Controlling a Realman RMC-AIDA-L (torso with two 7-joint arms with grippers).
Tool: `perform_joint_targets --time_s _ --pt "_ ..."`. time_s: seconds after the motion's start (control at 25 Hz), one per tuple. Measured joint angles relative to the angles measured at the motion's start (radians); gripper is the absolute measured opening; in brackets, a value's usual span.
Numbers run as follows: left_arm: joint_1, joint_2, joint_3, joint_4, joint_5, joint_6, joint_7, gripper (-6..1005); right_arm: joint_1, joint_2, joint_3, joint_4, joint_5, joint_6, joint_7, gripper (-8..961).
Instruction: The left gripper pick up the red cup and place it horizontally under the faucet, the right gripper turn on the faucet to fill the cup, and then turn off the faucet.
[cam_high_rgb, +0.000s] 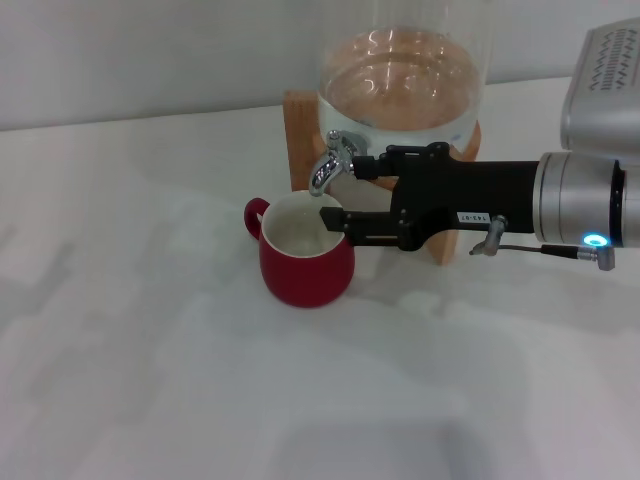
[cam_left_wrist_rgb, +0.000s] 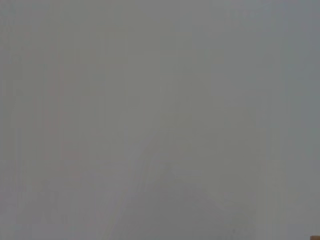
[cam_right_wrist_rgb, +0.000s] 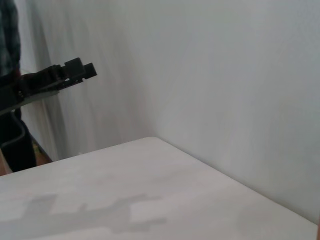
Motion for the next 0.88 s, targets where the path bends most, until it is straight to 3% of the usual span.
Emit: perform_joint_targets --time_s 0.24,0.6,0.88 --pt "0.001 0.0 0.0 -0.001 0.0 -0.001 -0.001 891 0.004 0.0 0.003 0.0 0.0 0.007 0.001 719" --pt "0.012 0.0 -0.003 -0.004 0.005 0.005 -0.027 891 -0.044 -0.002 0.097 0.028 0.003 0.042 0.003 719" --pt "0.012 0.003 -0.1 -0.041 0.028 0.021 -0.186 891 -0.097 0.0 0.211 0.031 0.006 0.052 0.003 719"
